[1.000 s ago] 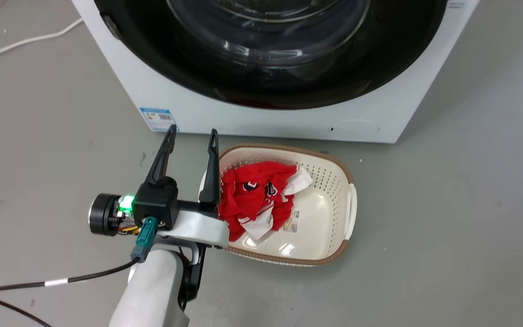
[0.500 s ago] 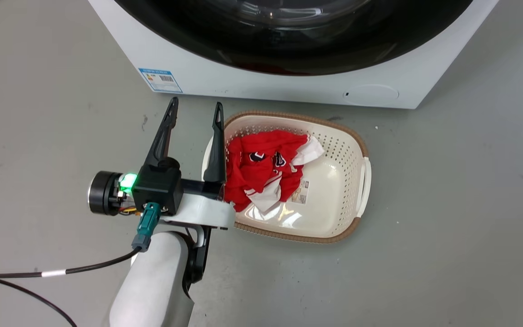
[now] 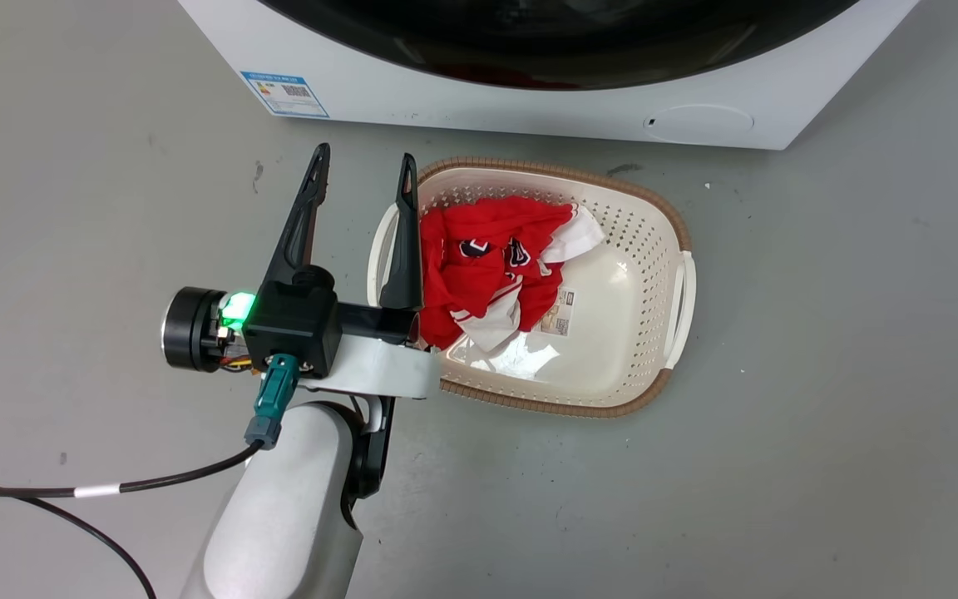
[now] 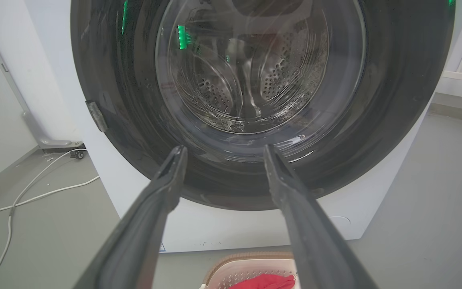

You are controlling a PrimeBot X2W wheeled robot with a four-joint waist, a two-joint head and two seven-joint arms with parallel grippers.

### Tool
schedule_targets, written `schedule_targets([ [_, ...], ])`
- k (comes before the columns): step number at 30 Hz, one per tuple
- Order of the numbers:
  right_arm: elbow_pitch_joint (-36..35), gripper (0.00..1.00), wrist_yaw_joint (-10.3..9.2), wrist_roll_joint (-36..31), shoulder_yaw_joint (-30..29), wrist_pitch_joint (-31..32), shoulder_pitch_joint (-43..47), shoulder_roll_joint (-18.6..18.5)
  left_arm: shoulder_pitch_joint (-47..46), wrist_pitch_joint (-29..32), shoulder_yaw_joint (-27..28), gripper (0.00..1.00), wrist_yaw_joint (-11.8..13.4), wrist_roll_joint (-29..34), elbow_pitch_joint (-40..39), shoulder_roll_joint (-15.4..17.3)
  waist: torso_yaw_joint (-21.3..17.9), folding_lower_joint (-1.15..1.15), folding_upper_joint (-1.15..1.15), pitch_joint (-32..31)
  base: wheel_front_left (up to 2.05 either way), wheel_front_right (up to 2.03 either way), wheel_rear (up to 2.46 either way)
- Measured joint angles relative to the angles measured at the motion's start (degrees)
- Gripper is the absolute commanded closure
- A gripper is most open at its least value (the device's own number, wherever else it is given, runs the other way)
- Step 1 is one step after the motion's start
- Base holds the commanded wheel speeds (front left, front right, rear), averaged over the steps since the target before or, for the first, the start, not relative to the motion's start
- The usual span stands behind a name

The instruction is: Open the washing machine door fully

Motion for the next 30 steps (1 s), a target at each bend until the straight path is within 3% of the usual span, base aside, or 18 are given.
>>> schedule_targets([
  [13, -5.02, 1.00, 0.00, 2.90, -0.14, 13.58, 2.40, -0.52, -0.65, 0.00, -0.15, 0.00, 0.65, -0.58, 0.30, 0.00, -0.11, 0.00, 0.00, 0.76, 0.00, 0.00, 0.00],
  [30, -12.10, 1.00, -0.01, 8.58, -0.38, 26.50, 12.66, 0.40, 1.00, 0.00, 1.27, 0.00, -0.23, -0.65, 1.90, 0.00, -0.82, -0.01, 0.00, -4.21, 0.00, 0.00, 0.00],
])
